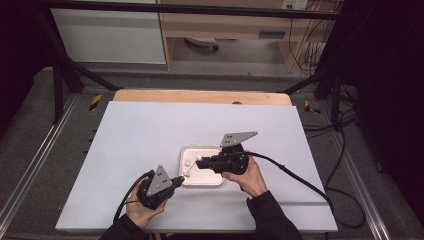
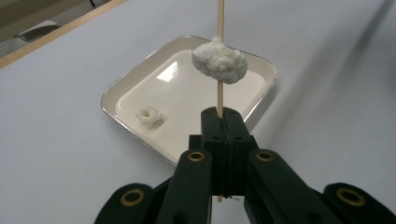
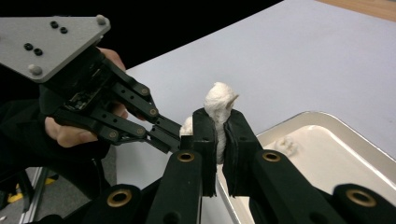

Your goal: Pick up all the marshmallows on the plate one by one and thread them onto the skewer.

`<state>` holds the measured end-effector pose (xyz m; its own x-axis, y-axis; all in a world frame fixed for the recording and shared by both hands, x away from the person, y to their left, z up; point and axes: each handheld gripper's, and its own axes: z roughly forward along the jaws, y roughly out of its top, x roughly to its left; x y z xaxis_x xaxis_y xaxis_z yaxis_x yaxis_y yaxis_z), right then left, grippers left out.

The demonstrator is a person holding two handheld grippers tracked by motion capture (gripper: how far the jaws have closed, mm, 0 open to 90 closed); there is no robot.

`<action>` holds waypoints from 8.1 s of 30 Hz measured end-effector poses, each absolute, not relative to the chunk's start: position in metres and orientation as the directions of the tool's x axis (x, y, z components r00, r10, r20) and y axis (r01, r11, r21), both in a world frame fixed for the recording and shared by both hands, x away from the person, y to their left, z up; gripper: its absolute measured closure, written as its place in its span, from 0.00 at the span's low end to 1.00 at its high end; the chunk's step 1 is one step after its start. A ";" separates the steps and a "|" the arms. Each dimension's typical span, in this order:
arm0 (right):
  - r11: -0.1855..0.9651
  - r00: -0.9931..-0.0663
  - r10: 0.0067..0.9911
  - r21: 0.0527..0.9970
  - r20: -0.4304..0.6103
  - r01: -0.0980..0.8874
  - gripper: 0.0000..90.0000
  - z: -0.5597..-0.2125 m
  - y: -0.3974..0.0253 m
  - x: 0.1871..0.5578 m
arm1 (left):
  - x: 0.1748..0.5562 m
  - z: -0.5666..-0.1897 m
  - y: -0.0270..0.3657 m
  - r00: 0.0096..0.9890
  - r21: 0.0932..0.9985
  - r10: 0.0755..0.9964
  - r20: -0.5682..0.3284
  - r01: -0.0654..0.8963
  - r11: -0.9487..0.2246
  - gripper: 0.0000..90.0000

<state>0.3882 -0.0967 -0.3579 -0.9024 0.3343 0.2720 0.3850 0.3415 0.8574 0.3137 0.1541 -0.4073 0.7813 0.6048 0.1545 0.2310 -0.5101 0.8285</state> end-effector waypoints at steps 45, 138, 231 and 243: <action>0.468 -0.791 0.606 0.768 0.081 0.438 0.38 -0.424 -0.034 0.436 | 0.327 -0.405 0.200 0.689 0.869 0.724 -0.043 0.384 -0.313 0.99; 0.172 -0.843 0.446 0.896 0.300 0.410 0.87 -0.325 -0.134 0.391 | 0.311 -0.403 0.154 0.804 0.877 0.594 0.022 0.269 -0.397 0.99; 0.190 -0.868 0.320 0.872 0.379 0.451 0.89 -0.374 -0.085 0.382 | 0.309 -0.400 0.158 0.773 0.898 0.633 0.053 0.241 -0.369 0.99; 0.189 -0.856 0.437 0.902 0.276 0.387 0.50 -0.363 -0.095 0.380 | 0.315 -0.401 0.165 0.754 0.897 0.656 0.016 0.279 -0.342 0.99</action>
